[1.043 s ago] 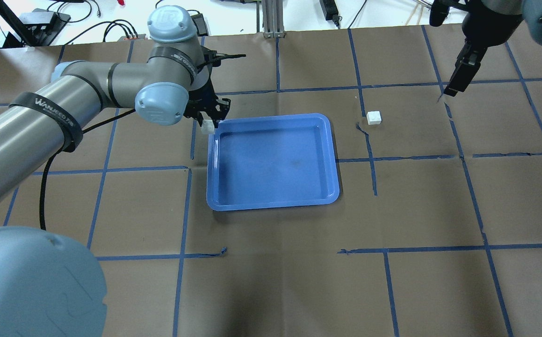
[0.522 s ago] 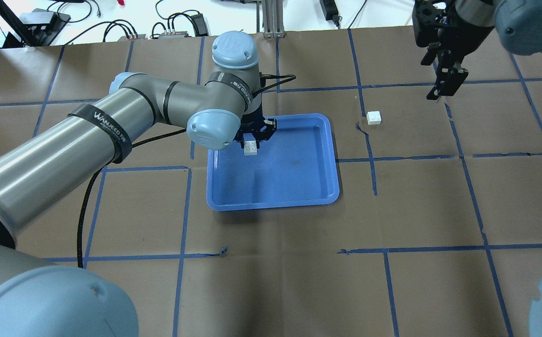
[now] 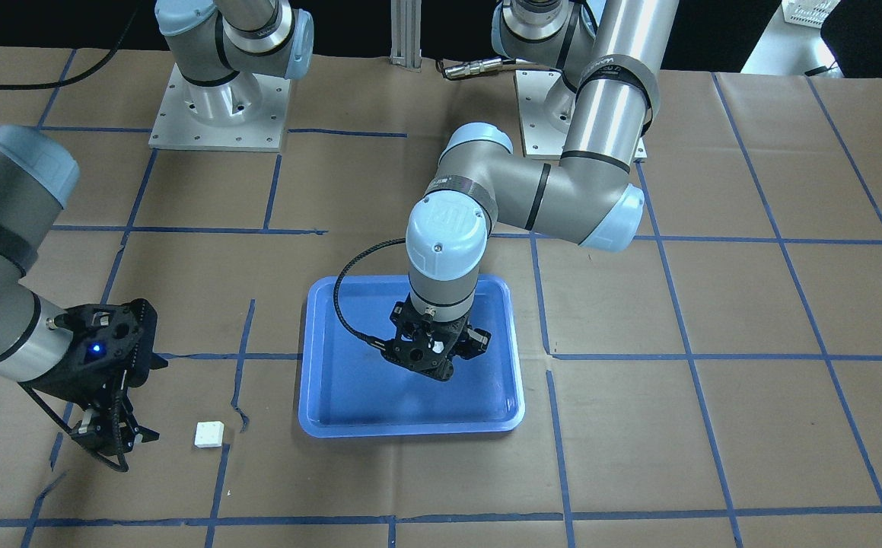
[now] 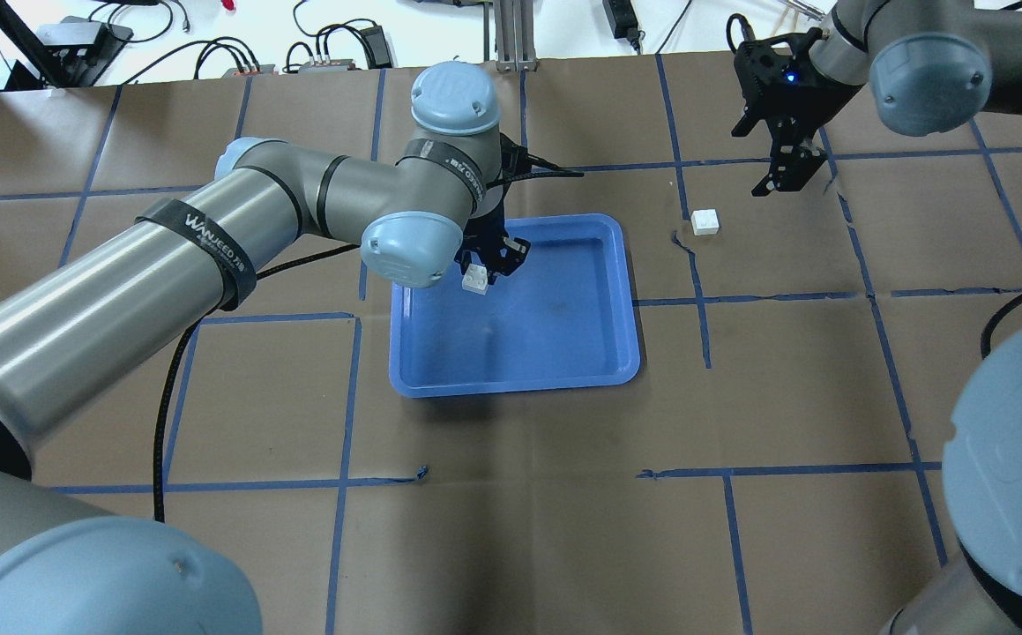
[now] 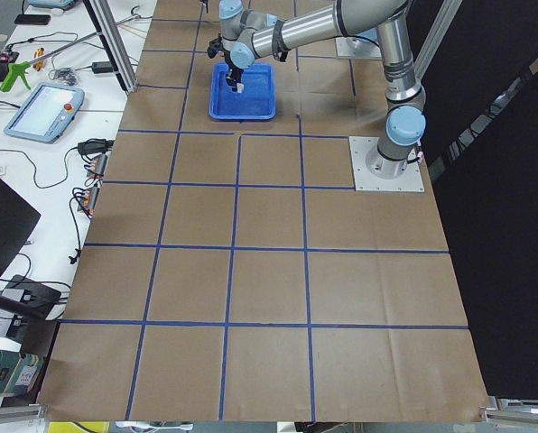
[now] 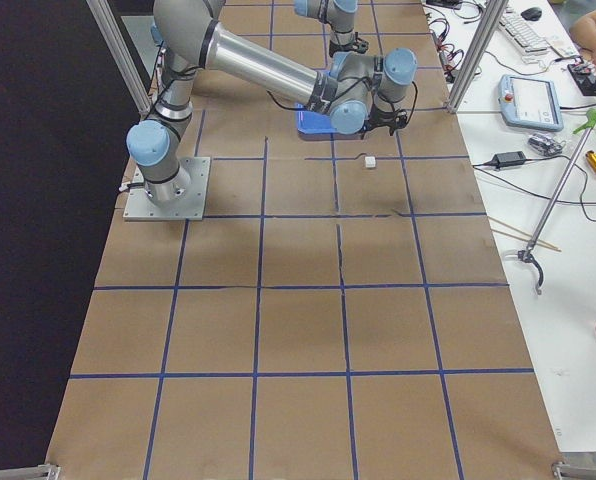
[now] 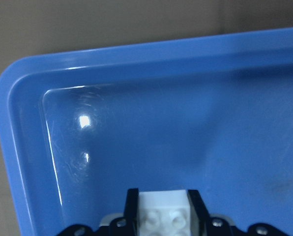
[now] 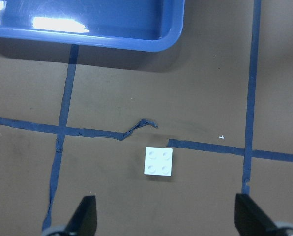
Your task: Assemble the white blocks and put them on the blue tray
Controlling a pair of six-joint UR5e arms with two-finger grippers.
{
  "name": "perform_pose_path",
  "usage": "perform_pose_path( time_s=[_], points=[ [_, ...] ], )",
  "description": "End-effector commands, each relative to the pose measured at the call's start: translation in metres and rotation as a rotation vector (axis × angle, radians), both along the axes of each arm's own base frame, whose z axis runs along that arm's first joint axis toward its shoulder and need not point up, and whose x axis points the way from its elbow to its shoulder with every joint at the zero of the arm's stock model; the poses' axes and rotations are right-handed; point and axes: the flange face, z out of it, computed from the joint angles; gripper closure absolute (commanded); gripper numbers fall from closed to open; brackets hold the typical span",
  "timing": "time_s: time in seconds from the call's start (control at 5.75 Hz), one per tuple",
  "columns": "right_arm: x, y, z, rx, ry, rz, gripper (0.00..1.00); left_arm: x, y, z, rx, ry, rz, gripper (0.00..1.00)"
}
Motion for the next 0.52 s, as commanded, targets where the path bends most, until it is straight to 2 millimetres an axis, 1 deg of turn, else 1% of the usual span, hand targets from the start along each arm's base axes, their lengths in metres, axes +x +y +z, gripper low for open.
perform_pose_path(
  time_s=[0.0, 0.17, 0.35],
  points=[
    [-0.002, -0.004, -0.048, 0.06, -0.006, 0.026, 0.0, 0.001, 0.008, -0.003, 0.023, -0.009, -0.365, 0.77],
    [-0.002, -0.007, -0.072, 0.094, -0.016, 0.02, 0.0, 0.0, 0.007, 0.003, 0.006, -0.008, -0.592, 0.75],
    [-0.001, -0.009, -0.087, 0.109, -0.03, 0.023, 0.0, 0.0, 0.007, -0.002, 0.021, -0.009, -0.825, 0.77]
  ],
)
